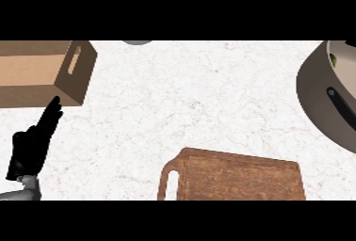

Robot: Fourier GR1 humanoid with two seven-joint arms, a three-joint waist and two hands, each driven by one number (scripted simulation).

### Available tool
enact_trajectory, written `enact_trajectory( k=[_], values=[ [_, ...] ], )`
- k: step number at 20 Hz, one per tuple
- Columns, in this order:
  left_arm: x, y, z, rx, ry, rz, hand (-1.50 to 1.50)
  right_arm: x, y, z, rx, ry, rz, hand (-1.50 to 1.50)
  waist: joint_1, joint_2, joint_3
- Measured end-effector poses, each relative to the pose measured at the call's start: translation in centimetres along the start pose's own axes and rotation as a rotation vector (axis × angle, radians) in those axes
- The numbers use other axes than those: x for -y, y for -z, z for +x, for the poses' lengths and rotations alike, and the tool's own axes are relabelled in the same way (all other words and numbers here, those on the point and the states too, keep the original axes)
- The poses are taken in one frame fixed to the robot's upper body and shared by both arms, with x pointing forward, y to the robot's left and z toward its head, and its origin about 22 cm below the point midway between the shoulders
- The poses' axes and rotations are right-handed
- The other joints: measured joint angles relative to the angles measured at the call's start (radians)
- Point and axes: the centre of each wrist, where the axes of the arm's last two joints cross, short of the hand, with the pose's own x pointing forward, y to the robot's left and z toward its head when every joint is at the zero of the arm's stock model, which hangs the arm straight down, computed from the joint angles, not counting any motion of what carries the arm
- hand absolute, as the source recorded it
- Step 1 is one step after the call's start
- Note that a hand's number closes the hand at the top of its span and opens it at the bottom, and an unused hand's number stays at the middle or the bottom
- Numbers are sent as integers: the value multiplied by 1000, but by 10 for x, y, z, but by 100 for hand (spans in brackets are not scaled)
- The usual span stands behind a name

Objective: Pick the squash from the cutting board and place it in the pot

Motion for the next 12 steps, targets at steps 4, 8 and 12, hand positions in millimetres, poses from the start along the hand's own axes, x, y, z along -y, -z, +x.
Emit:
enact_trajectory(
  k=[4,8,12],
  values=[
    [-4,0,0,-3,9,12,0,19,-3,-10,-26,93,15,-150,-8,-3,-1],
    [-8,-2,2,-14,11,16,0,43,-8,-24,-45,171,45,-150,-19,-9,-2],
    [-11,-4,-5,-23,4,25,0,68,-22,-45,-52,222,43,-150,-27,-11,-2]
  ],
)
